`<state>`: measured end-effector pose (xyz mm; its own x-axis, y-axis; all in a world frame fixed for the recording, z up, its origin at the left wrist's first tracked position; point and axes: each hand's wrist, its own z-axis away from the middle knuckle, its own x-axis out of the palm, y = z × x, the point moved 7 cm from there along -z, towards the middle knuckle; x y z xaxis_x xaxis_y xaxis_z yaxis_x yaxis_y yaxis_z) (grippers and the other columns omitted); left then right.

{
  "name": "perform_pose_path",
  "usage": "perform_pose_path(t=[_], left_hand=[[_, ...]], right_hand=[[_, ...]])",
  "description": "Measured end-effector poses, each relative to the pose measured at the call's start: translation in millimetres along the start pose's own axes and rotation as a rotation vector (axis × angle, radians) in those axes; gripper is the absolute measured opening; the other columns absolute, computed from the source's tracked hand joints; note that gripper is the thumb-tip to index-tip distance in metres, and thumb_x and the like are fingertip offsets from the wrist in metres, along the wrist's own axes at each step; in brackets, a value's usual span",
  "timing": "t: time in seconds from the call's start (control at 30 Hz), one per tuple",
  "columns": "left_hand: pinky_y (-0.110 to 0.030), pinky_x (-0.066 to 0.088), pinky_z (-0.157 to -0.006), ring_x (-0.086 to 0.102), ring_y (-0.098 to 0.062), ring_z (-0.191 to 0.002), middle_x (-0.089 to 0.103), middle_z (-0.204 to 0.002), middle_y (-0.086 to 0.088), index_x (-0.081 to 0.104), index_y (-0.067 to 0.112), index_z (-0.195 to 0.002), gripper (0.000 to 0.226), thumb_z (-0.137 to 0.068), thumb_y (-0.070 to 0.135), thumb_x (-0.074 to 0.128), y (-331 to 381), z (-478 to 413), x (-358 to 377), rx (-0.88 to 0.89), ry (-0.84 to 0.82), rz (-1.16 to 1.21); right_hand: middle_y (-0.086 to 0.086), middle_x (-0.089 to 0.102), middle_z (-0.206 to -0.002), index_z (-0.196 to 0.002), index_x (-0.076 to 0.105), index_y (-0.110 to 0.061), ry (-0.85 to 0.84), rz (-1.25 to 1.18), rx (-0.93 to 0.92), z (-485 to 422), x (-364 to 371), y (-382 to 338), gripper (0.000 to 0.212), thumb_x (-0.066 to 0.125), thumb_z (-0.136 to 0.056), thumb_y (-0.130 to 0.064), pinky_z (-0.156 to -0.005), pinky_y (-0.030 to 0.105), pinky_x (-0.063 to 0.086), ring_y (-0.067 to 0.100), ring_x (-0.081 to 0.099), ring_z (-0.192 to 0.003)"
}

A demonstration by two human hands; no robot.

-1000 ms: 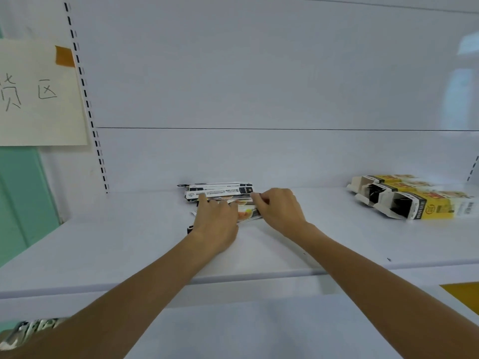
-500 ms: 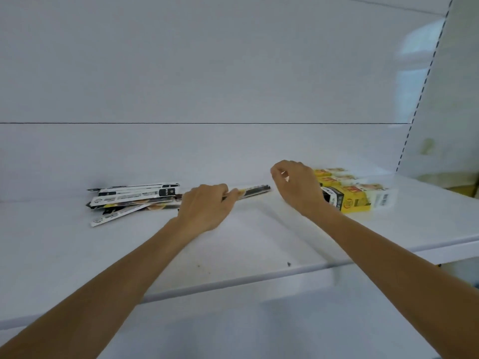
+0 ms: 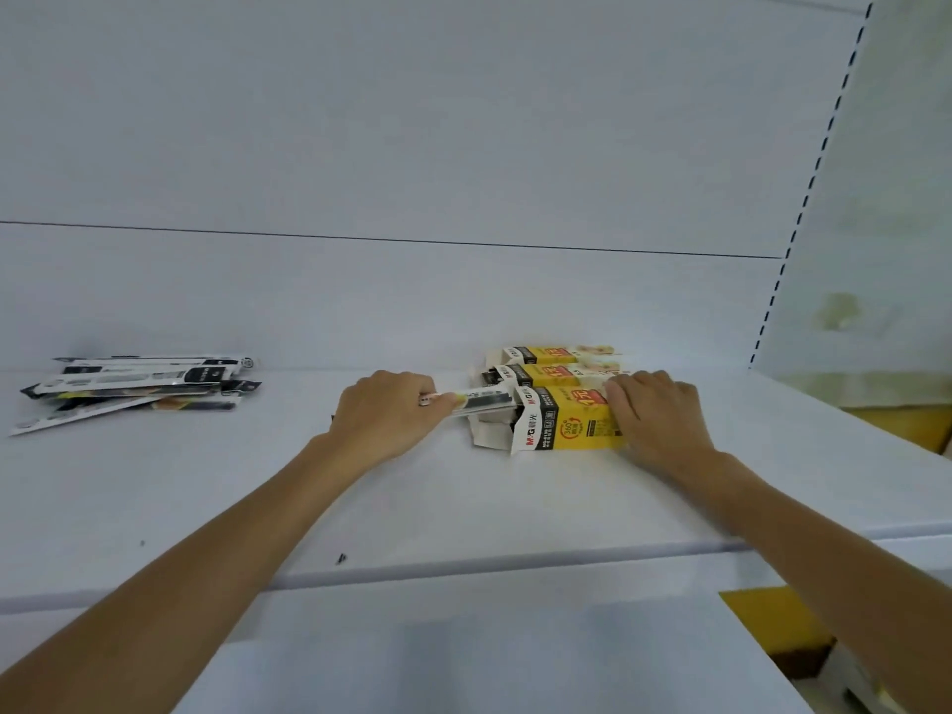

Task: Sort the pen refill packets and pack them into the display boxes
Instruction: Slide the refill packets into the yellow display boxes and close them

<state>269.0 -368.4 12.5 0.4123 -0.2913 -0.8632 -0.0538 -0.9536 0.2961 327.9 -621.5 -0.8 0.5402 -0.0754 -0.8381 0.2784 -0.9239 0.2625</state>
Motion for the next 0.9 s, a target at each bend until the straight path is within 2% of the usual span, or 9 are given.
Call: perform_pose_path(t=[0.13, 0.23, 0.37, 0.5, 0.6, 0.67, 0.73, 0.8, 0.9], left_hand=[[-0.028, 0.031, -0.058, 0.051, -0.023, -0.072, 0.051, -0.064, 0.003, 0.06, 0.015, -0.078, 0.042, -0.091, 0.05, 0.043, 7.4, 6.5, 9.6, -0.033, -0.015, -0.005], [-0.026, 0.029, -0.054, 0.051, -0.023, -0.072, 0.05, -0.063, 0.004, 0.06, 0.016, -0.077, 0.042, -0.091, 0.052, 0.043, 11.2, 7.0, 11.7, -0.055, -0.018, 0.003], [-0.028, 0.03, -0.056, 0.052, -0.023, -0.073, 0.055, -0.067, 0.0, 0.062, 0.013, -0.077, 0.043, -0.09, 0.051, 0.045, 18.7, 1.7, 15.9, -0.106, -0.072, 0.106], [-0.03, 0.03, -0.057, 0.049, -0.022, -0.077, 0.053, -0.07, 0.002, 0.051, 0.022, -0.064, 0.037, -0.096, 0.037, 0.038, 47.4, -6.1, 33.7, -0.063, -0.175, 0.148], [-0.03, 0.029, -0.055, 0.045, -0.02, -0.072, 0.048, -0.072, -0.001, 0.039, 0.016, -0.064, 0.034, -0.097, 0.023, 0.031, 69.3, -8.2, 47.9, -0.05, -0.243, 0.299], [-0.033, 0.036, -0.061, 0.048, -0.018, -0.072, 0.054, -0.082, -0.007, 0.045, 0.008, -0.075, 0.029, -0.097, 0.022, 0.032, 74.0, -9.0, 44.2, -0.039, -0.209, 0.362], [-0.038, 0.041, -0.077, 0.052, -0.023, -0.087, 0.058, -0.095, -0.009, 0.053, 0.006, -0.088, 0.025, -0.096, 0.023, 0.036, 69.0, -11.9, 25.3, 0.031, -0.013, 0.252], [-0.038, 0.04, -0.085, 0.053, -0.024, -0.096, 0.06, -0.099, -0.004, 0.057, 0.01, -0.095, 0.025, -0.095, 0.026, 0.037, 51.2, -11.6, 5.0, 0.014, 0.139, 0.106], [-0.034, 0.044, -0.085, 0.06, -0.02, -0.092, 0.064, -0.101, 0.002, 0.057, 0.02, -0.096, 0.024, -0.091, 0.036, 0.04, 6.4, -2.7, 8.5, -0.241, -0.093, 0.229]], right_hand=[[0.008, 0.061, -0.067, -0.073, 0.06, -0.009, 0.126, -0.008, 0.031, -3.0, 3.3, 2.7, 0.027, 0.037, -0.083, -0.019, -0.055, 0.029, 0.028, 0.029, 0.053, -0.059], [0.008, 0.061, -0.068, -0.074, 0.059, -0.008, 0.136, 0.018, 0.021, -4.3, 4.4, 0.9, 0.012, 0.051, -0.082, -0.012, -0.056, 0.03, 0.027, 0.03, 0.054, -0.06], [0.008, 0.059, -0.062, -0.071, 0.058, -0.007, 0.172, 0.009, 0.003, -2.5, 1.5, 1.3, 0.005, 0.057, -0.076, -0.009, -0.054, 0.03, 0.028, 0.03, 0.052, -0.055], [0.007, 0.059, -0.061, -0.069, 0.059, -0.007, 0.237, -0.004, -0.03, 2.7, -6.2, -2.6, 0.033, 0.031, -0.081, -0.021, -0.054, 0.031, 0.033, 0.029, 0.053, -0.052], [0.007, 0.063, -0.074, -0.08, 0.061, -0.008, 0.179, 0.013, -0.029, 2.4, -6.5, -3.2, 0.031, 0.031, -0.084, -0.018, -0.06, 0.034, 0.033, 0.031, 0.056, -0.066], [0.004, 0.062, -0.095, -0.097, 0.057, -0.012, 0.137, 0.0, -0.012, 1.1, -1.5, -1.5, 0.029, 0.03, -0.092, -0.018, -0.068, 0.034, 0.03, 0.029, 0.055, -0.086], [0.001, 0.059, -0.105, -0.105, 0.053, -0.015, 0.113, -0.032, -0.027, -1.8, -0.7, -1.0, 0.026, 0.03, -0.095, -0.022, -0.073, 0.033, 0.03, 0.026, 0.051, -0.097], [-0.001, 0.059, -0.102, -0.105, 0.054, -0.019, 0.075, -0.115, -0.063, -7.5, -0.8, 0.7, 0.027, 0.029, -0.097, -0.028, -0.075, 0.034, 0.033, 0.024, 0.05, -0.097], [-0.005, 0.064, -0.093, -0.097, 0.062, -0.023, -0.029, -0.422, -0.091, -10.1, 6.7, 19.2, 0.05, 0.023, -0.093, -0.054, -0.08, 0.036, 0.032, 0.019, 0.052, -0.092]])
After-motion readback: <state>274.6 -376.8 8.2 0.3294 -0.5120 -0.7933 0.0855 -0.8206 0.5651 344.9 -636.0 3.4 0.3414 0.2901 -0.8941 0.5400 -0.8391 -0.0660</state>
